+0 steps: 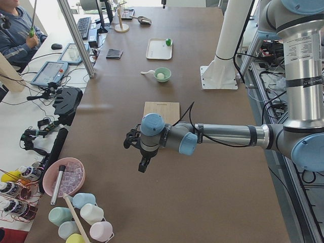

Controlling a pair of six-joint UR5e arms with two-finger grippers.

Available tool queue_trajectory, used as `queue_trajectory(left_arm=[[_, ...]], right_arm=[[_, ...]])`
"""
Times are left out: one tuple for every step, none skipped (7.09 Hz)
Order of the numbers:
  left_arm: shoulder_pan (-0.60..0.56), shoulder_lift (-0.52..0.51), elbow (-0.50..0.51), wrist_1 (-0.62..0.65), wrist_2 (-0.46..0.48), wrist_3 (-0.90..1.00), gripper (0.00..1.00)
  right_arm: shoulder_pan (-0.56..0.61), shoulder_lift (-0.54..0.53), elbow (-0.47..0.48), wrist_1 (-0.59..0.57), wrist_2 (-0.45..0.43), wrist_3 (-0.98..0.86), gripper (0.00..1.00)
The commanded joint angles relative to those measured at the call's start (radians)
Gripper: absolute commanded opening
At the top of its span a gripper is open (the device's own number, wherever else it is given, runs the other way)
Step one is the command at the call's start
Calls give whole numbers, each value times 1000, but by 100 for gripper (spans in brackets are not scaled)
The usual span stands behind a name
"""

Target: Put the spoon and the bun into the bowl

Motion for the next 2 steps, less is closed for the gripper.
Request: queue_trajectory(left_arm=[[0,2,-2,0,1,0,98],[-1,5,-3,0,-1,0,98]], right_arm=[[2,-10,-1,4,-7,-5,100],[2,-12,-1,4,-7,-5,100]])
